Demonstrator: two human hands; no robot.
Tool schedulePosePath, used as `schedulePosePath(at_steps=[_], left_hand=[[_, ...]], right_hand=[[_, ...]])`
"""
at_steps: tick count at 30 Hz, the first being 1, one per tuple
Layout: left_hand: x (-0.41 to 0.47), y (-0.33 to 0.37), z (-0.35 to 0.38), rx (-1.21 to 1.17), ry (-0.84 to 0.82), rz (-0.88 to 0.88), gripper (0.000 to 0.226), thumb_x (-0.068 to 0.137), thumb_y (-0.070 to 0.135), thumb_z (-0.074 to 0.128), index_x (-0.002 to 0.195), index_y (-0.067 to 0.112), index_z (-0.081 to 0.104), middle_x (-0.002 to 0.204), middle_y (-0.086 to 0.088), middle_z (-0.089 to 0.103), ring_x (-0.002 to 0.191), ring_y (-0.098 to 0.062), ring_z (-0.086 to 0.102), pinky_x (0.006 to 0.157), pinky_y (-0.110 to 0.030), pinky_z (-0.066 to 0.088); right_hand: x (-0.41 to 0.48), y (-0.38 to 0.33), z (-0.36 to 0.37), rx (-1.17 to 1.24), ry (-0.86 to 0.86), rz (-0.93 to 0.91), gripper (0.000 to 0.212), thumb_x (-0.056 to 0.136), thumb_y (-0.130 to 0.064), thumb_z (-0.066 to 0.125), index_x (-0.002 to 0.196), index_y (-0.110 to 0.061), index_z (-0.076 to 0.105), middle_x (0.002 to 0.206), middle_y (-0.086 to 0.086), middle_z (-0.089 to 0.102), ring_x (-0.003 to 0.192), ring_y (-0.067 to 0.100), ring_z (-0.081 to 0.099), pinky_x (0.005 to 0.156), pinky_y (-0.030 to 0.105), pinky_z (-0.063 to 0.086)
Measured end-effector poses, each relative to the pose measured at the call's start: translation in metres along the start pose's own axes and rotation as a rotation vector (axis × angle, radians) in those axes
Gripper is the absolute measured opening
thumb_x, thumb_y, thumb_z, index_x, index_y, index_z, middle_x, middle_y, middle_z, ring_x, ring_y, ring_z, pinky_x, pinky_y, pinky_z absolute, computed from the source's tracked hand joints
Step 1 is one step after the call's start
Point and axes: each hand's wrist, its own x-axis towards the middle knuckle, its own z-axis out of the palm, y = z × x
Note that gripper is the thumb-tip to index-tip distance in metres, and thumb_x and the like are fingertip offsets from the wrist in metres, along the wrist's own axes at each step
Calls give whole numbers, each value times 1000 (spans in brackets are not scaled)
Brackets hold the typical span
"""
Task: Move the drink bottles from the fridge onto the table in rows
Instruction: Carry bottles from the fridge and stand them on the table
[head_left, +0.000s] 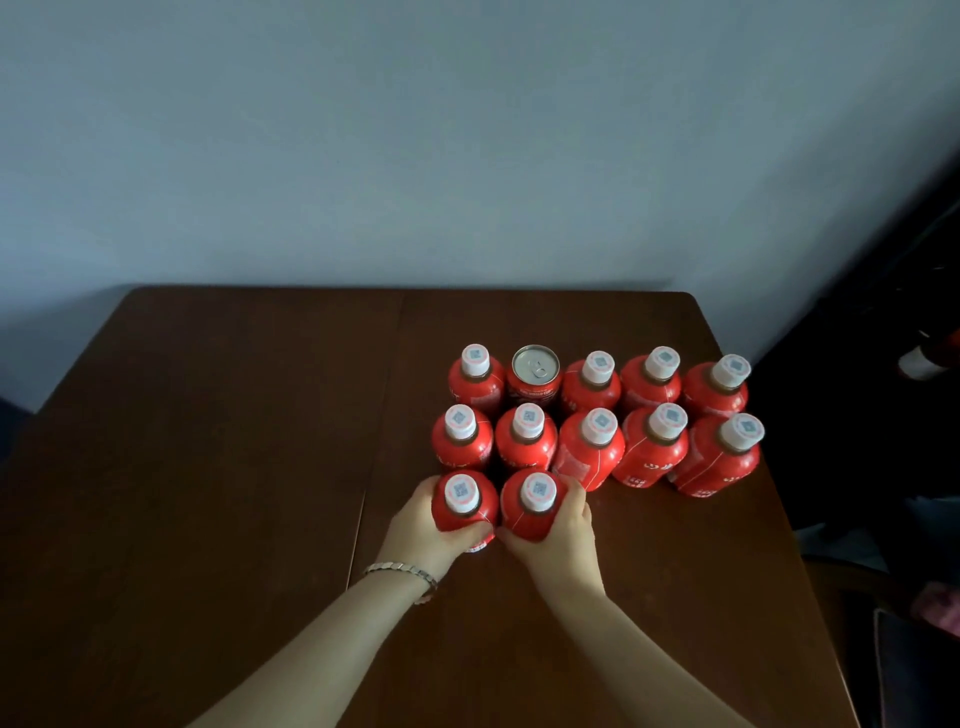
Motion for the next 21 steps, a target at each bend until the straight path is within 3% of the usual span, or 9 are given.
schedulePosePath(at_steps=[3, 8, 10, 12, 14, 15, 17, 19, 21], left_hand=[[2, 5, -6, 10, -29, 27, 62, 64, 19, 82, 119, 21, 53, 111, 0, 63, 104, -19, 60, 93, -43, 49], [-2, 11, -6, 56, -44, 25, 65, 68, 16, 79, 126, 16, 50, 120, -4, 61, 111, -22, 56, 98, -43, 45], [-8, 11, -3, 73, -31, 14, 66, 72, 18, 76, 130, 15, 45, 125, -6, 59, 115, -23, 54, 100, -39, 42], [-18, 11, 0, 181, 1, -54, 67, 78, 27, 71, 134, 11, 38, 129, -9, 55, 118, -25, 52, 99, -34, 40], [-29, 14, 3, 375, 26, -156, 62, 83, 39, 61, 130, 7, 37, 125, -13, 56, 114, -29, 54, 94, -35, 43], [-37, 17, 3, 464, 18, -184, 54, 84, 41, 57, 123, 7, 42, 121, -13, 58, 109, -29, 56, 91, -36, 44], [-50, 22, 1, 598, -66, -154, 38, 85, 38, 51, 109, 8, 53, 112, -12, 62, 101, -28, 59, 84, -34, 45], [-59, 28, -1, 697, -181, -64, 34, 86, 34, 49, 96, 3, 59, 107, -17, 63, 97, -29, 60, 79, -32, 44], [-69, 37, -3, 766, -251, 38, 31, 88, 33, 48, 85, 4, 59, 103, -17, 65, 96, -28, 60, 78, -31, 44]], right_hand=[[5, -6, -1, -19, -38, 25, 88, 62, -23, 86, 132, -14, 33, 130, 9, 42, 117, 24, 50, 90, 31, 45], [3, -17, -7, -74, -84, 112, 102, 64, -21, 84, 141, -8, 19, 136, 15, 37, 122, 30, 47, 97, 40, 44], [1, -22, -14, -186, -167, 182, 104, 68, -20, 81, 145, -8, 11, 138, 15, 35, 123, 31, 47, 96, 40, 44], [-5, -23, -23, -385, -297, 262, 90, 73, -18, 76, 142, -4, 20, 133, 13, 41, 117, 27, 53, 89, 34, 48], [-13, -27, -35, -574, -438, 261, 43, 77, -19, 72, 111, -5, 50, 101, 7, 56, 82, 16, 62, 65, 23, 50], [-18, -29, -41, -654, -495, 234, 23, 78, -21, 70, 87, -11, 51, 82, 1, 55, 65, 10, 55, 54, 19, 45], [-28, -36, -51, -797, -560, 187, 31, 82, -28, 66, 67, -16, 42, 66, -2, 46, 54, 7, 44, 46, 18, 33], [-38, -46, -64, -879, -579, 118, 23, 85, -33, 61, 81, -11, 53, 79, -1, 53, 66, 11, 51, 51, 19, 36], [-50, -54, -77, -922, -559, 64, 39, 88, -35, 58, 116, -8, 55, 111, 4, 58, 99, 19, 57, 73, 24, 47]])
